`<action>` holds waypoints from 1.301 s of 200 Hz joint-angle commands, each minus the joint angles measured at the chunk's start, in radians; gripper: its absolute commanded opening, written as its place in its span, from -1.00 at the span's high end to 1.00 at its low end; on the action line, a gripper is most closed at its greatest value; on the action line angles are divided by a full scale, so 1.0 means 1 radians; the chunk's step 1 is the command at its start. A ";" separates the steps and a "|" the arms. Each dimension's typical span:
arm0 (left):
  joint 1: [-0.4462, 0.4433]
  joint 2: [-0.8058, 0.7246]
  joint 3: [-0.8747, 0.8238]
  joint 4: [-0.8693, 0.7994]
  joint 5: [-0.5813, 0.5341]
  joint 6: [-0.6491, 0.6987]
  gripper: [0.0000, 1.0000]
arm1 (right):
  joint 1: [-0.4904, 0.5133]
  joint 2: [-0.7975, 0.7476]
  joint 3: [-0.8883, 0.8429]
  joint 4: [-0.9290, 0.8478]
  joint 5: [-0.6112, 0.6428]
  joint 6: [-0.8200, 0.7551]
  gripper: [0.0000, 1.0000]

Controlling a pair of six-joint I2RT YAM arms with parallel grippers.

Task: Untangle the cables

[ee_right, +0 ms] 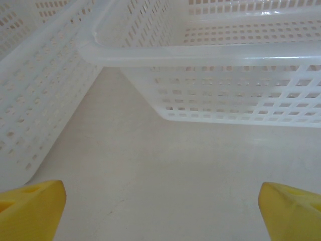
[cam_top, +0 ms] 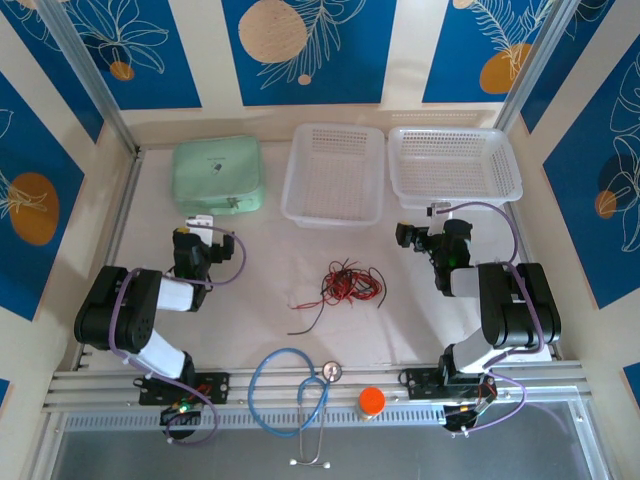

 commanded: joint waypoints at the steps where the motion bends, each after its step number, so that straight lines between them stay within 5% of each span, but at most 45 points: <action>1: 0.007 0.003 0.018 0.025 0.019 -0.001 -1.00 | 0.003 -0.014 0.002 0.025 0.006 0.002 -0.98; 29: 0.005 -0.076 0.014 -0.029 -0.058 -0.022 -1.00 | 0.010 -0.066 0.009 -0.013 0.018 0.000 -0.88; 60: -0.034 -0.411 0.106 -0.471 -0.173 -0.105 -1.00 | 0.104 -0.268 0.183 -0.488 0.181 0.039 -0.83; 102: -0.102 -0.652 0.311 -1.034 0.002 -0.333 -0.99 | 0.288 -0.396 0.380 -0.915 0.202 0.124 -0.69; 149: -0.327 -0.645 0.471 -1.441 0.150 -0.401 -0.75 | 0.501 -0.375 0.603 -1.462 0.144 0.315 -0.36; 198: -0.560 -0.481 0.417 -1.284 0.345 -0.540 -0.67 | 0.628 -0.328 0.539 -1.546 0.010 0.614 -0.14; 260: -0.737 -0.082 0.511 -1.034 0.357 -0.555 -0.50 | 0.631 -0.229 0.369 -1.347 -0.008 0.826 -0.11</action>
